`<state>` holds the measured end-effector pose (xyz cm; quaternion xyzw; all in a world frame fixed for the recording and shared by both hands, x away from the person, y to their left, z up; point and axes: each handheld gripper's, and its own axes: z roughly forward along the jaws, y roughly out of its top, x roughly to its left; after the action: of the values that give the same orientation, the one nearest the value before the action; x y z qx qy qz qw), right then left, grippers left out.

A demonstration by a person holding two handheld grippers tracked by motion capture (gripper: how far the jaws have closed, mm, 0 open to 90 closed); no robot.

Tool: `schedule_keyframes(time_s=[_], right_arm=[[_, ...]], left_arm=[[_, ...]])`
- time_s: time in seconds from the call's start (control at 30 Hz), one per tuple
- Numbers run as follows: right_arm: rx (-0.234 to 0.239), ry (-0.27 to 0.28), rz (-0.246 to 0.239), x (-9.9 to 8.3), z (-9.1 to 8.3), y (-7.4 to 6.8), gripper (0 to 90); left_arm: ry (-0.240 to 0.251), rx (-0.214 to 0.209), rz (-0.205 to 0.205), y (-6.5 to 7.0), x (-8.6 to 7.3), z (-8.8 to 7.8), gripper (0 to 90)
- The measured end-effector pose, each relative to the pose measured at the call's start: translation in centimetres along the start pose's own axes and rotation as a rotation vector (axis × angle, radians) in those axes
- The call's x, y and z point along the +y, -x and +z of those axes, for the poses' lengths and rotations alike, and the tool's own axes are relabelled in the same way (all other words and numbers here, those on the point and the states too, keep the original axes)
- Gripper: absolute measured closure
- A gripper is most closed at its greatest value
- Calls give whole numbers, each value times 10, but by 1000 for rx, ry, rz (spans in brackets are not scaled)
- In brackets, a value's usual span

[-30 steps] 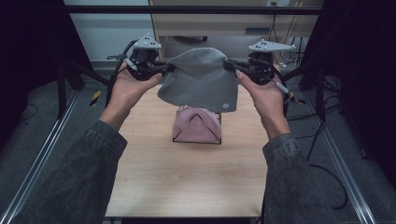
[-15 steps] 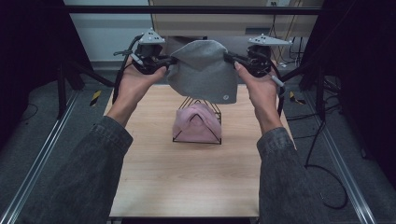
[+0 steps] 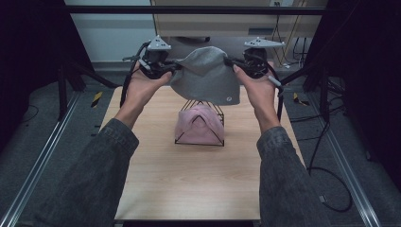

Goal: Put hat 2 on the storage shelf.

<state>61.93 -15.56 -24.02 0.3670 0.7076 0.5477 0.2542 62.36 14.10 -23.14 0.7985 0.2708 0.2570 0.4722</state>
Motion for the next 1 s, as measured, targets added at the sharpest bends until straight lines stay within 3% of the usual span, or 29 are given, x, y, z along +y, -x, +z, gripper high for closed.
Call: schedule_keyframes(time_s=[0.33,0.73,0.97,1.0], right_arm=[[-3,-32,26,-20,13,5,866],[9,-74,43,-47,17,5,865],[17,-97,50,-58,18,6,865],[17,-102,47,-60,18,6,865]], left_arm=[[-39,-12,-31,-1,-20,16,875],[-69,-28,-61,3,-46,24,875],[-78,-42,-69,6,-53,27,875],[-79,-52,-84,7,-57,28,875]])
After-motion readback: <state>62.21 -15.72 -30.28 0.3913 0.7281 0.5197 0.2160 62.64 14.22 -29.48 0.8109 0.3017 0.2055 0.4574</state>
